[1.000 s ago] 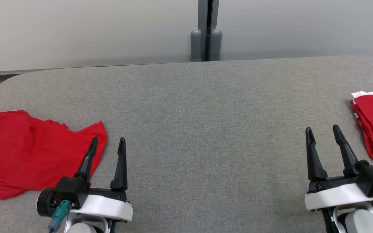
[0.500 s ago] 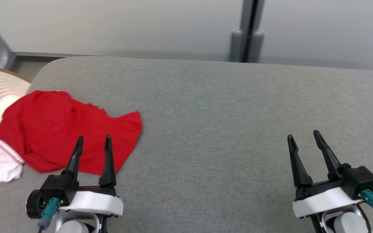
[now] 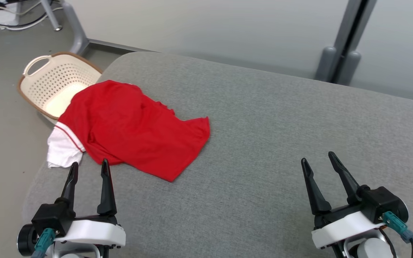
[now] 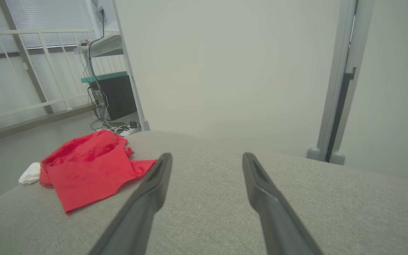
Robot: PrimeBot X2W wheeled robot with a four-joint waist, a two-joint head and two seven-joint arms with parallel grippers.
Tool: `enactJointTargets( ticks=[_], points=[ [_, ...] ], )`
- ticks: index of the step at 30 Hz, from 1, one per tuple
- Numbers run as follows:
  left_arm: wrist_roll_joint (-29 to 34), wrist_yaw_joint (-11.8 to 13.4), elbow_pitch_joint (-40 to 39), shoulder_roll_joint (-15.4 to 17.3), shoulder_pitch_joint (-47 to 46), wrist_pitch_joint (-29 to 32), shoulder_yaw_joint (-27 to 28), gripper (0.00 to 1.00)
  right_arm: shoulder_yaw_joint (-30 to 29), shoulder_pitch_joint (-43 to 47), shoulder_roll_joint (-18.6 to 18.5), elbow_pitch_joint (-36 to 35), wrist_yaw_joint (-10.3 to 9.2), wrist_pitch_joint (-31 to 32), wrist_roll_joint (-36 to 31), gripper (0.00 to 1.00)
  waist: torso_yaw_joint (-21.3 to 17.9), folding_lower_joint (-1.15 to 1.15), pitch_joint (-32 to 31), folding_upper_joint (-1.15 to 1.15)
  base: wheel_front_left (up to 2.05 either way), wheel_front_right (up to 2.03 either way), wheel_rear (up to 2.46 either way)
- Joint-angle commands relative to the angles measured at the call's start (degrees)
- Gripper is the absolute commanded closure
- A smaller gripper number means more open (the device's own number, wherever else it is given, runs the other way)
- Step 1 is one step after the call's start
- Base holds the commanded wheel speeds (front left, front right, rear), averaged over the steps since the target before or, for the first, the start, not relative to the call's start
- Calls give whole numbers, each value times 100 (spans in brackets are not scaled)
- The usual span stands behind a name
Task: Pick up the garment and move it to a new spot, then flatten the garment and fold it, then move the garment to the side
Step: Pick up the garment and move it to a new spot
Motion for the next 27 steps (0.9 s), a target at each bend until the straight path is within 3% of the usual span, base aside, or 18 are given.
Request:
enactJointTargets(
  ticks=[1, 11, 17, 21, 27],
  points=[
    [26, 36, -11, 15, 21, -1, 16, 0, 20, -42, -16, 18, -8, -6, 16, 0, 75, 0, 2, 0, 0, 0, 0],
    [-58, 156, -26, 19, -88, -1, 122, 0, 82, -185, -114, 33, -8, -7, 53, 0, 21, 0, 294, 0, 0, 0, 0],
    [-10, 94, 461, 22, -421, -1, 438, 0, 12, -337, -266, -85, -8, -6, -1, 0, -149, 0, 662, 0, 0, 0, 0],
    [79, -78, 1363, 323, -1074, 75, 535, 0, -116, -460, -477, -283, -8, 65, -55, 0, -299, 0, 1130, 0, 0, 0, 0],
    [-75, -332, 2649, 770, -2163, 713, 578, 0, -266, -544, -714, -667, -7, 252, -110, 0, -477, 0, 1662, 0, 0, 0, 0]
  ],
)
